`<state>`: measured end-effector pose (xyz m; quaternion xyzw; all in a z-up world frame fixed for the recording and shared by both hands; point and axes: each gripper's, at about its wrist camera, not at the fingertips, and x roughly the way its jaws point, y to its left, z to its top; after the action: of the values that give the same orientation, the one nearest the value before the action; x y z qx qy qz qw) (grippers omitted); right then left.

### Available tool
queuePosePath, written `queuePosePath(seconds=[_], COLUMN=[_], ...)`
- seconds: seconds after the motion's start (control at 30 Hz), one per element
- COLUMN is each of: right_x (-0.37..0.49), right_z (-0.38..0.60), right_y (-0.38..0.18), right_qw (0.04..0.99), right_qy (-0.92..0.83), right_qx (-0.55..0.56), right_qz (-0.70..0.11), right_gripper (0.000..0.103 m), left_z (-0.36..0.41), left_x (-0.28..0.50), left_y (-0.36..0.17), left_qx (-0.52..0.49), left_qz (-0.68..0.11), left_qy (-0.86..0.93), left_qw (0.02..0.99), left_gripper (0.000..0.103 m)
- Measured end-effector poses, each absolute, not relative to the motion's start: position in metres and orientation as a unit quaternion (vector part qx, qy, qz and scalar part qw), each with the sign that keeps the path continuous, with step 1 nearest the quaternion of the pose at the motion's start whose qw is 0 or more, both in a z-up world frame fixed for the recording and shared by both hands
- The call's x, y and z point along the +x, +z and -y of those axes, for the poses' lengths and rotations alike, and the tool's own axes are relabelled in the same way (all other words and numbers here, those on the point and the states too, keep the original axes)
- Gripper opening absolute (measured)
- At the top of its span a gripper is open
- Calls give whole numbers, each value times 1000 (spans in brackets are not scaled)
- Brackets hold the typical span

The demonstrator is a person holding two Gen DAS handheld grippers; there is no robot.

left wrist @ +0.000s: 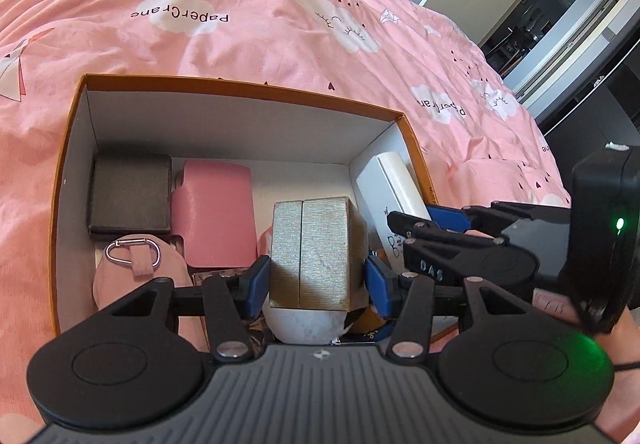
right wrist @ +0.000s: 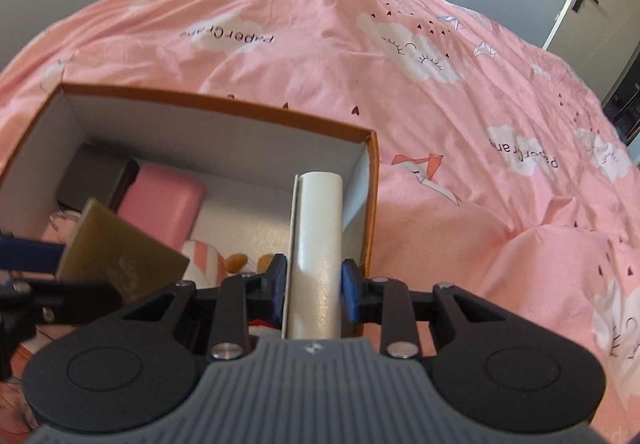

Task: Organize objects
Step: 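Carry the gold box and white case over the orange box with both grippers, then lower the gold box and white case into the orange box with both grippers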

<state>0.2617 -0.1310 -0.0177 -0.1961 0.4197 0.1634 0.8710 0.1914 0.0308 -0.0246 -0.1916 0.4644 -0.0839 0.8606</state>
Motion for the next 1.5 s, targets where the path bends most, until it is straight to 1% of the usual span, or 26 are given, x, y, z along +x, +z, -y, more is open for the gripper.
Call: queuePosePath(seconds=[0.17,0.43,0.67,1.0,1.07,1.1,1.3,1.5], right_x=[257,269,275,260,254,252,253,272], right_z=[118,117,118,117,115,115,107,109], right_y=[-27,-38,-31,-16,-15,-16,-28,-41], right_qw=[869,846,826,774,756,747,720,706], right_qy=[145,151,172,222,233,238,245,244], right_qx=[-241,-246,-264,-338,-367,-378,-409,-371], right_qz=[-408,-448,-467,-487,-489,-492,-505,-552], right_gripper=[31,32,33,34,33,29,27,25], left_z=[-34,-34,-33,-34,-34,-33,-32,-34], left_x=[194,197,198,199,199,199,198,199], left_y=[-29,-31,-34,-35,-35,-35,-32,-33], left_qx=[-195,-195,-193,-193,-193,-194,-192,-192], left_qz=[-468,-471,-475,-476,-476,-476,-473,-473], left_qy=[-83,-82,-82,-83,-83,-83,-86,-86], left_qw=[858,856,855,854,854,854,856,856], left_gripper=[58,58,58,58,58,58,57,57])
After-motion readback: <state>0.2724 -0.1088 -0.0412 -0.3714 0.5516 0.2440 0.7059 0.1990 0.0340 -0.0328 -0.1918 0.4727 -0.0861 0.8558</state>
